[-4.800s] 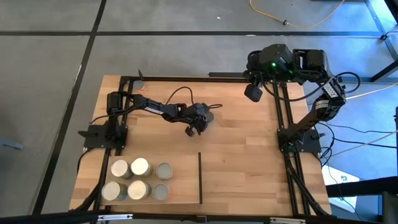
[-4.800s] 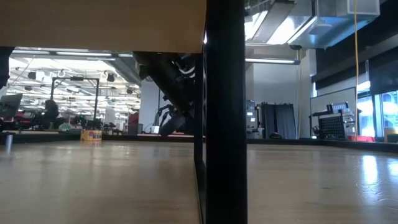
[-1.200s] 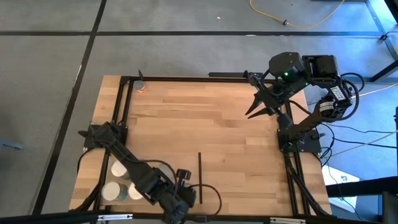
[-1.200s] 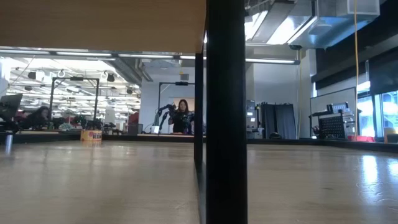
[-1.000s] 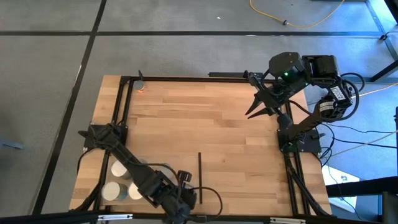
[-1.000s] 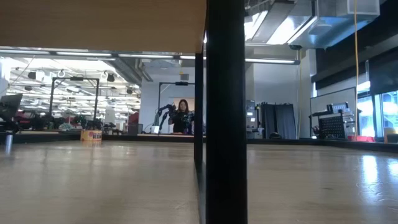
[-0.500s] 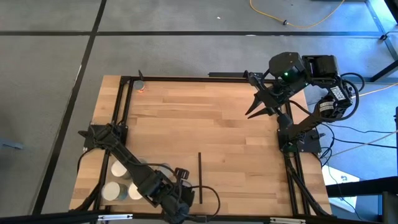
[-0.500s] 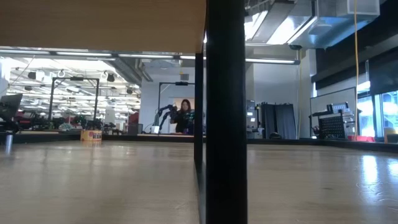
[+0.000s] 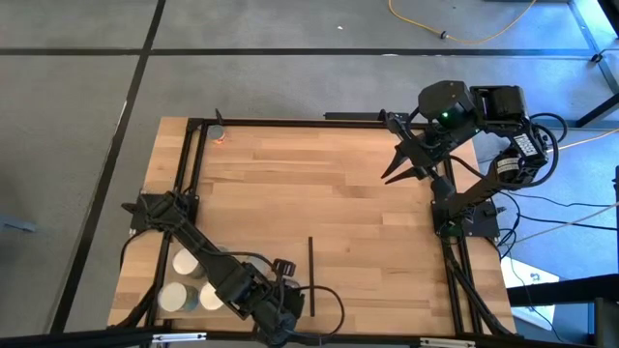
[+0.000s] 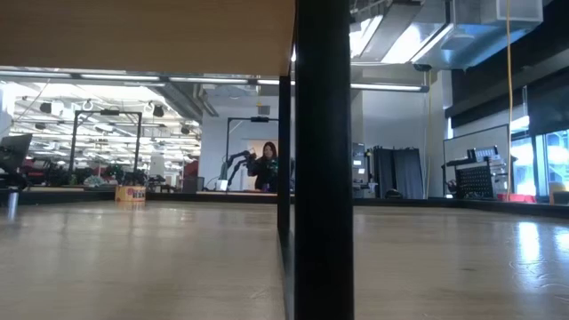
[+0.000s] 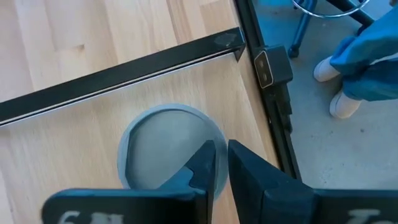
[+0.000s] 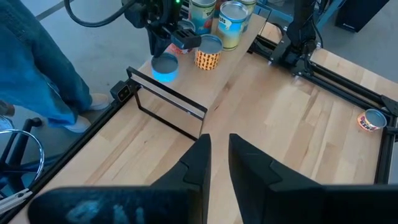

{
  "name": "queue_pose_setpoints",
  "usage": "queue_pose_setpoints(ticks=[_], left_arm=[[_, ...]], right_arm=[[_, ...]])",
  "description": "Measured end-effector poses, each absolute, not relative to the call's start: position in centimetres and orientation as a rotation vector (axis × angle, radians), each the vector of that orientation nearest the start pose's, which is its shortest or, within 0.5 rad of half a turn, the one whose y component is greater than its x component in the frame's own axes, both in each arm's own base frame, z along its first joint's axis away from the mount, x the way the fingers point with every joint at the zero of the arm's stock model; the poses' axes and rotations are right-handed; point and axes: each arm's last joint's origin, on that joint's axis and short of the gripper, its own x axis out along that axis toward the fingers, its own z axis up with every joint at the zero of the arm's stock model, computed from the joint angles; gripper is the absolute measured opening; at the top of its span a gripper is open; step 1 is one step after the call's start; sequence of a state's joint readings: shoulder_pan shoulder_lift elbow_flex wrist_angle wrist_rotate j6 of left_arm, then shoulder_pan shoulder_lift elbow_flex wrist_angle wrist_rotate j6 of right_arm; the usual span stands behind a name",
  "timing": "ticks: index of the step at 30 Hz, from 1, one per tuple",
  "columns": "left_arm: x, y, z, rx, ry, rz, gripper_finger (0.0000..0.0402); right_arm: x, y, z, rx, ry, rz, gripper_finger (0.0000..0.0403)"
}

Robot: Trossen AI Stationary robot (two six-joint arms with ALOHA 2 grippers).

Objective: Pick and place cans onto a shelf
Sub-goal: Put the canned salmon on the shelf, then put the canned pineapple on the shelf

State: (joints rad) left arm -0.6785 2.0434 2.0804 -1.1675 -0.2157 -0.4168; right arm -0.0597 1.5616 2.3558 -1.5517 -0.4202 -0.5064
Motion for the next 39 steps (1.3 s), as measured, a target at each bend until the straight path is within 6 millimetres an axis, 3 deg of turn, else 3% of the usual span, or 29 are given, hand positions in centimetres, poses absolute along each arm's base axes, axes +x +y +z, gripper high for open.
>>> queue_pose_setpoints(ticks=[7,14,19,24,31,39], left_arm=[[33.4,-26.1,32.1,0.119,1.079,-0.189,0.0013],[33.5,-26.0,32.1,0.11,1.083,-0.194,0.0023],[33.9,-25.4,32.1,0.081,1.101,-0.205,0.0029],[34.3,-24.3,32.7,0.058,1.088,-0.189,0.0007],[33.7,-21.7,35.7,0.025,1.012,-0.134,0.0001],[30.0,-16.7,40.2,-0.043,0.943,0.181,0.0001]], right_arm=[[21.5,-0.1,52.0,-0.296,0.632,0.518,0.0059],[21.5,-0.1,52.0,-0.296,0.632,0.518,0.0059],[21.5,-0.1,52.0,-0.296,0.632,0.518,0.0059],[21.5,-0.1,52.0,-0.296,0.633,0.518,0.0059],[21.5,-0.1,52.0,-0.297,0.633,0.518,0.0059],[21.6,-0.3,51.9,-0.33,0.659,0.444,0.0059]])
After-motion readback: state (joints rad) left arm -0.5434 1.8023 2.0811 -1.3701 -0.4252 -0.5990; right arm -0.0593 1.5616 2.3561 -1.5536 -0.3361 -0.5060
